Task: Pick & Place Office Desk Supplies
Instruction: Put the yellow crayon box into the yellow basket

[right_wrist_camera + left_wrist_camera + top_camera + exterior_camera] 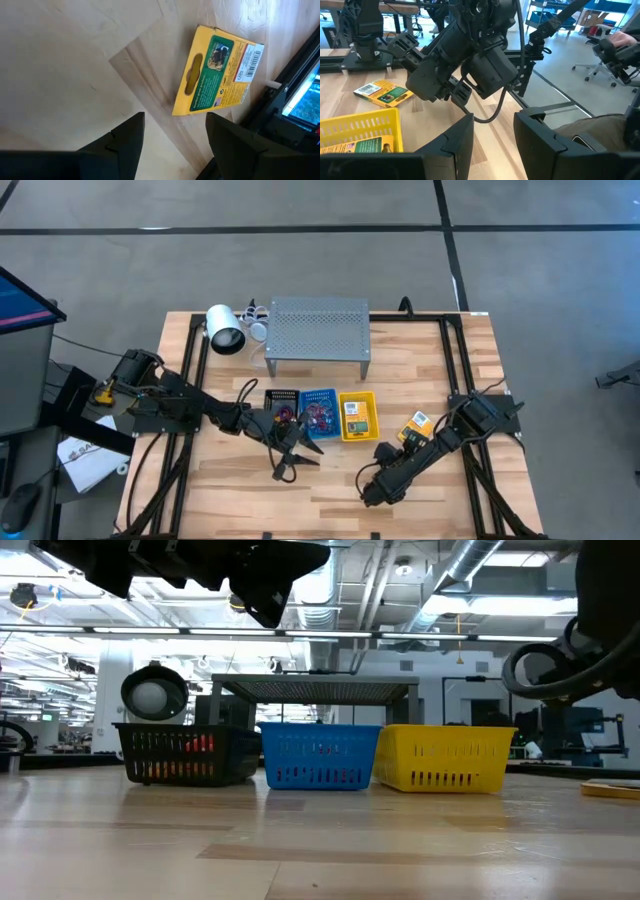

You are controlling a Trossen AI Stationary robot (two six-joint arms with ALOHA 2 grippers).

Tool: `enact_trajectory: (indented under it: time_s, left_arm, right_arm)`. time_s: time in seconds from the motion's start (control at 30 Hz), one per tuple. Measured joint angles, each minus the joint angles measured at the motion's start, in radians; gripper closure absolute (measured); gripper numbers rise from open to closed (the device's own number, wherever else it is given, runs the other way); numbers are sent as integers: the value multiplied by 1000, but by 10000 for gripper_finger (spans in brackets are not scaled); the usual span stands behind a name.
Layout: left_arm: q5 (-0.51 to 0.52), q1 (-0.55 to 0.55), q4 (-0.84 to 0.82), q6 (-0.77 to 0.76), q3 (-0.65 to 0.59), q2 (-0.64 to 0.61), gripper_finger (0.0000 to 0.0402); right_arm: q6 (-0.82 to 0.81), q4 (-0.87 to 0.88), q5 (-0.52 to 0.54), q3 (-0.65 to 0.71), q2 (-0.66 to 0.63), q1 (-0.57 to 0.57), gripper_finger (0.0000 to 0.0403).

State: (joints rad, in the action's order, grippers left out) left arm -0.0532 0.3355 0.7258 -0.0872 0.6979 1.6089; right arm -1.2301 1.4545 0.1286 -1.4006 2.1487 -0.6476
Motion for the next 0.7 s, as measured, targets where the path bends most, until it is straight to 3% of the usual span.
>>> enact_trajectory:
  time_s: [0.7]
  left_arm:
    - [0, 0, 0, 0, 0, 0, 266]
  right_arm:
    - [0, -34, 4, 72, -3, 1, 199]
